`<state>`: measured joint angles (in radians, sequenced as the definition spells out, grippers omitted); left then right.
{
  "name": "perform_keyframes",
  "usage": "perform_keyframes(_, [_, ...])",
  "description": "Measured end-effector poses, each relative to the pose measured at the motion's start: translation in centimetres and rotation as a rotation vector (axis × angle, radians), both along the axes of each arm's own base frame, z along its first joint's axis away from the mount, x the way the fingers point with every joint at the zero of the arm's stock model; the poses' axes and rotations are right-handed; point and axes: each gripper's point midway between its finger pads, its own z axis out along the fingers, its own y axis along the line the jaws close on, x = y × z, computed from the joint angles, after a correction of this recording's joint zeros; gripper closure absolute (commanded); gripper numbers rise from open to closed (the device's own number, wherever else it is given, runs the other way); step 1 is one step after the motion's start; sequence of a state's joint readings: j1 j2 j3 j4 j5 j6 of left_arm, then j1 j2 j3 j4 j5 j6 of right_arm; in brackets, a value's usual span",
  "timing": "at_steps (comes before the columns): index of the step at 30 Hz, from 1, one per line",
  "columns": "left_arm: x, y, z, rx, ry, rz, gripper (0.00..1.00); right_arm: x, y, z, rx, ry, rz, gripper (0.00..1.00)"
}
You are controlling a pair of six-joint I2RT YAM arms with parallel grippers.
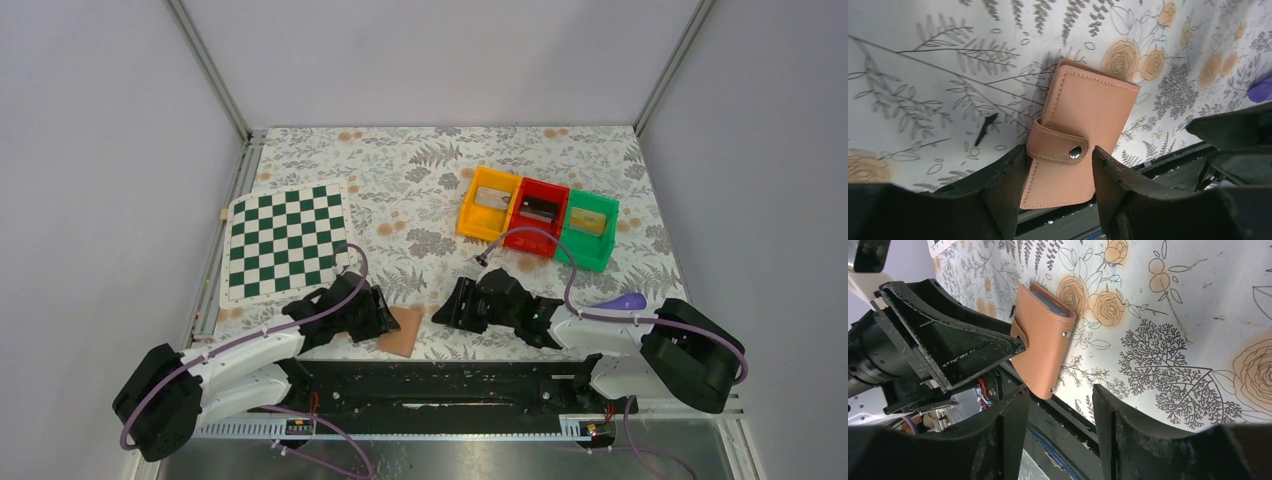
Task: Take the credit cards out of the card holder
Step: Move the card holder to the center of the board.
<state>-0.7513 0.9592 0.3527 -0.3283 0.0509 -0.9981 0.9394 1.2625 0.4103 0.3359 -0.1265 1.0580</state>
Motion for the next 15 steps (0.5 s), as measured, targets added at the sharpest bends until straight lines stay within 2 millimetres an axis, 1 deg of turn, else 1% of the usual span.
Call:
perform_keyframes(3, [0.0, -1.2, 0.0, -0.038, -0.003, -0.023, 0.52, -0.1, 0.1, -0.6, -0.009, 0.014, 0.005, 0.44])
perform_keyframes(8, [-0.7, -3.8, 0.1, -0.116, 0.017, -0.074, 0.53, -0.2, 0.0, -0.8, -0.015, 0.016, 0.007, 0.45])
perform_keyframes(11, [-1.4, -5.0, 0.1, -0.133, 0.028, -0.105, 0.54, -0.5, -0.4, -1.0, -0.024, 0.020, 0.000, 0.46])
perform_keyframes(15, [-2.0, -6.1, 0.1, -0.140, 0.041, -0.130, 0.54, -1.3, -1.5, -2.1, -0.047, 0.044, -0.013, 0.46])
